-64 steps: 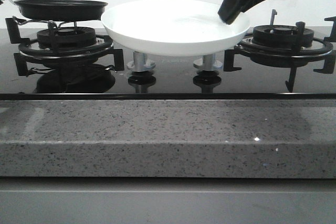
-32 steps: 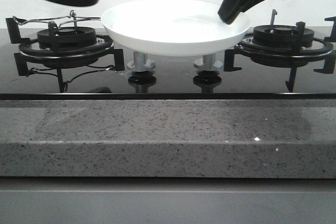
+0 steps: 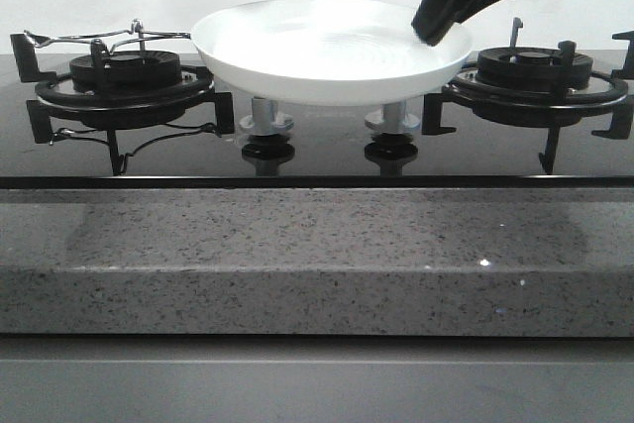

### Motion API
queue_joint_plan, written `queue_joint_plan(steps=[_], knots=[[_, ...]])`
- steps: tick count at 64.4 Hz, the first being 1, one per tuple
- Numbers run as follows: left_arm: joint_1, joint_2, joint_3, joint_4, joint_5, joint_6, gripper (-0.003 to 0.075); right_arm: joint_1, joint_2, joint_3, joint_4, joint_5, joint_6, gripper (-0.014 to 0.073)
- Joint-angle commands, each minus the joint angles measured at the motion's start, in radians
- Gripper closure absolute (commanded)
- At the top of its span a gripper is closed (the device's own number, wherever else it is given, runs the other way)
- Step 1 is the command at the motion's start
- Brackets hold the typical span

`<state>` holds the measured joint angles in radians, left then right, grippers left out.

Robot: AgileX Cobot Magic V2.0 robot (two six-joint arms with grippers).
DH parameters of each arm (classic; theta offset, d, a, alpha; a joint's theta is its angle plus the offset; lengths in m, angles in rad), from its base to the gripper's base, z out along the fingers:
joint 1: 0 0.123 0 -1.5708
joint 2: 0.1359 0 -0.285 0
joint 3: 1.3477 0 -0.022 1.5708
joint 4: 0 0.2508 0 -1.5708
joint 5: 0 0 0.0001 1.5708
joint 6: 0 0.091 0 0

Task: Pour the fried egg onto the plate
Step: 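Lift the pan with the left gripper and tip the egg onto the plate, then raise the emptied pan away from the plate with the left gripper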

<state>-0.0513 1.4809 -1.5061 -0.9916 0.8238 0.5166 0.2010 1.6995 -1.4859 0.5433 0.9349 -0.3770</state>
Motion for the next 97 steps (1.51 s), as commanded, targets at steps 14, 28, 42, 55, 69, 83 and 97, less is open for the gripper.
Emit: queue_joint_plan(steps=[14, 28, 42, 55, 69, 83, 97], knots=[[-0.238, -0.120, -0.040, 0.305, -0.299, 0.000, 0.0739, -0.004, -0.056, -0.022, 0.046, -0.029, -0.008, 0.0661], [-0.381, -0.129, -0.040, 0.463, -0.337, -0.005, 0.0740, -0.004, -0.056, -0.022, 0.046, -0.029, -0.008, 0.0661], [-0.468, -0.129, -0.040, 0.652, -0.365, -0.047, 0.0740, -0.004, -0.056, -0.022, 0.046, -0.029, -0.008, 0.0661], [-0.533, -0.129, -0.040, 0.750, -0.387, -0.066, 0.0740, -0.004, -0.056, -0.022, 0.046, -0.029, -0.008, 0.0661], [-0.588, -0.129, -0.040, 0.992, -0.387, -0.237, 0.0740, -0.004, -0.056, -0.022, 0.046, -0.029, -0.008, 0.0661], [-0.624, -0.129, -0.040, 1.074, -0.385, -0.293, 0.0740, -0.004, -0.056, -0.022, 0.046, -0.029, -0.008, 0.0661], [-0.630, -0.129, -0.040, 1.067, -0.381, -0.341, 0.0739, -0.004, -0.056, -0.022, 0.046, -0.029, -0.008, 0.0661]])
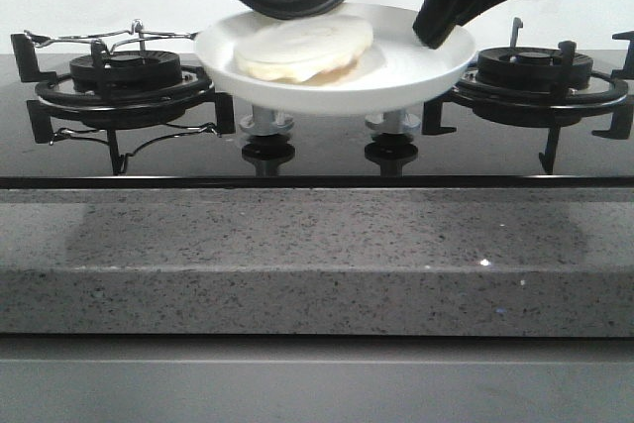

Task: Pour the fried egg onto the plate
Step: 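Raise the emptied pan away from the plate with the left gripper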

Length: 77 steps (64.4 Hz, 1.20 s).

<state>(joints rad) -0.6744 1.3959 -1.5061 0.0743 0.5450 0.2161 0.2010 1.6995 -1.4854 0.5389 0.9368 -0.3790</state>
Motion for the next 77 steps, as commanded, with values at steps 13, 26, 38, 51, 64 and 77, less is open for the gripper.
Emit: queue_joint_plan(steps=[13, 26, 38, 51, 64, 77], knots=[[0.007, -0.050, -0.040, 0.002, -0.102, -0.121, 0.0739, -0.004, -0.056, -0.022, 0.050, -0.031, -0.006, 0.0661], [0.145, -0.069, -0.040, -0.118, -0.102, -0.315, 0.0739, -0.004, -0.056, -0.022, 0.050, -0.031, -0.006, 0.0661], [0.379, -0.057, -0.040, -0.542, -0.042, -0.232, 0.0738, -0.004, -0.056, -0.022, 0.050, -0.030, -0.006, 0.0661], [0.681, 0.022, -0.034, -1.235, 0.231, 0.147, 0.0738, -0.004, -0.056, -0.022, 0.050, -0.030, -0.006, 0.0661], [0.886, 0.134, -0.034, -1.454, 0.385, 0.168, 0.0738, -0.004, -0.056, -0.022, 0.050, -0.030, -0.006, 0.0661], [0.988, 0.252, -0.034, -1.541, 0.467, 0.168, 0.0739, -0.004, -0.056, -0.022, 0.050, -0.030, -0.006, 0.0661]])
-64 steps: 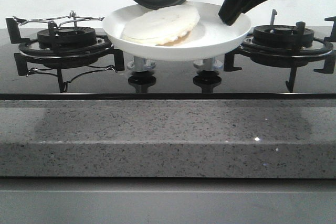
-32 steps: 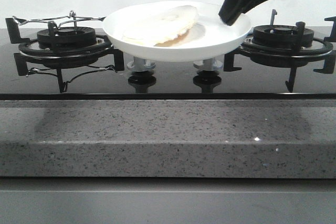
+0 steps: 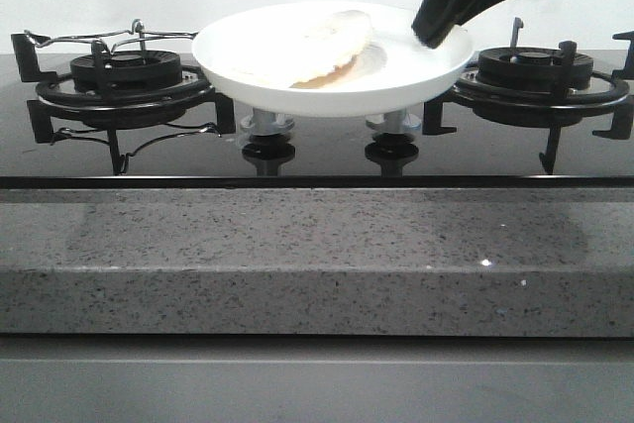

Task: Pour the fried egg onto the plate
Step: 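Raise the emptied pan away from the plate with the left gripper, then lower the pan back onto its burner with the left gripper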

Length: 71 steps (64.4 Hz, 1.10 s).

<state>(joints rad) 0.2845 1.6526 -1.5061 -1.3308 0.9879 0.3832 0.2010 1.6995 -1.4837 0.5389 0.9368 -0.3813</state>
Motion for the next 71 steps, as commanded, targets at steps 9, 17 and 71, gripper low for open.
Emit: queue_joint_plan(steps=[9, 17, 71], knots=[[0.052, 0.054, -0.034, -0.167, 0.025, 0.027, 0.0739, -0.004, -0.056, -0.024, 0.050, -0.030, -0.003, 0.0661], [0.052, 0.107, -0.034, -0.163, 0.027, 0.027, 0.0739, -0.004, -0.056, -0.024, 0.050, -0.030, -0.003, 0.0661], [0.048, 0.224, -0.034, -0.119, 0.015, 0.027, 0.0624, -0.004, -0.056, -0.024, 0.050, -0.030, -0.003, 0.0661]])
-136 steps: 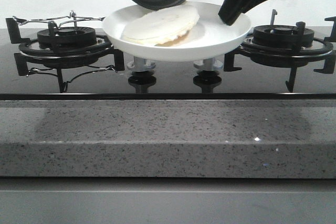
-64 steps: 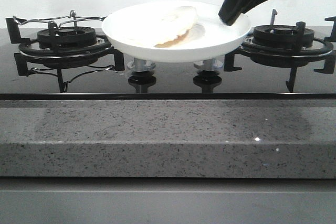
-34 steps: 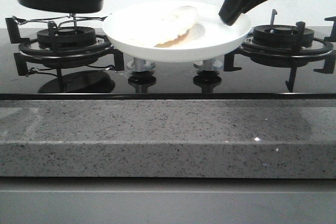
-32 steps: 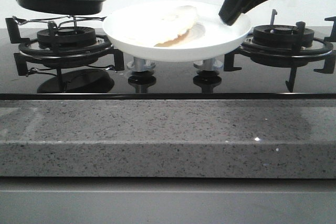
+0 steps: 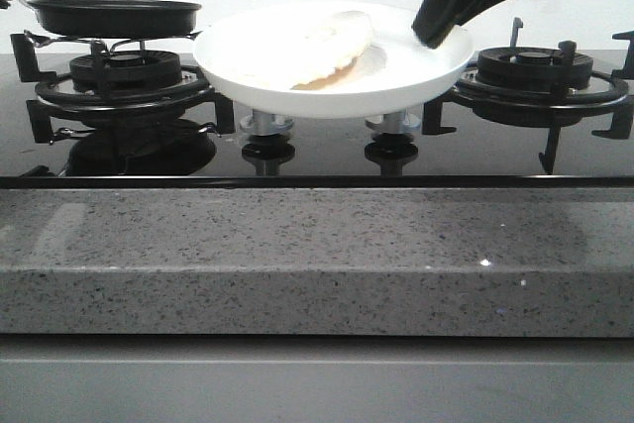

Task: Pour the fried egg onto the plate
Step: 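Lower the pan back onto its burner with the left gripper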

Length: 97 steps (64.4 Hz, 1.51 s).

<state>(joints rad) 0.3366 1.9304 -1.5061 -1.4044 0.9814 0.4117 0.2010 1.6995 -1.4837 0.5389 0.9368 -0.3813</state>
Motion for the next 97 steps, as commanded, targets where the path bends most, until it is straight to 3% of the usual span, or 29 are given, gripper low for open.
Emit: queue_joint_plan(steps=[1, 10, 18, 33, 46, 51, 57, 67, 75, 97], knots=[[-0.004, -0.054, -0.034, -0.043, 0.022, -0.002, 0.0607, -0.004, -0.056, -0.024, 0.050, -0.030, -0.003, 0.0661], [-0.004, -0.054, -0.034, -0.019, 0.028, -0.002, 0.0444, -0.004, -0.056, -0.024, 0.050, -0.030, -0.003, 0.0661], [-0.004, -0.054, -0.034, -0.005, 0.044, -0.002, 0.0346, -0.004, -0.056, -0.024, 0.050, -0.030, -0.003, 0.0661], [-0.004, -0.054, -0.034, 0.046, 0.096, -0.002, 0.0237, -0.004, -0.056, -0.024, 0.050, -0.030, -0.003, 0.0661], [-0.004, -0.054, -0.038, 0.072, 0.183, -0.002, 0.0237, -0.004, -0.056, -0.024, 0.050, -0.030, -0.003, 0.0661], [-0.004, -0.055, -0.038, 0.072, 0.203, -0.002, 0.0253, -0.004, -0.056, -0.024, 0.050, -0.030, -0.003, 0.0661], [-0.004, -0.055, -0.038, 0.072, 0.220, -0.002, 0.0327, -0.004, -0.056, -0.024, 0.050, -0.030, -0.003, 0.0661], [-0.004, -0.055, -0.038, 0.072, 0.249, -0.002, 0.0575, -0.004, -0.056, -0.024, 0.050, -0.030, -0.003, 0.0661], [-0.004, -0.055, -0.038, 0.072, 0.272, -0.002, 0.0699, -0.004, -0.056, -0.024, 0.050, -0.030, -0.003, 0.0661], [-0.004, -0.088, -0.038, 0.076, 0.280, 0.033, 0.0737, -0.004, -0.056, -0.024, 0.050, -0.030, -0.003, 0.0661]])
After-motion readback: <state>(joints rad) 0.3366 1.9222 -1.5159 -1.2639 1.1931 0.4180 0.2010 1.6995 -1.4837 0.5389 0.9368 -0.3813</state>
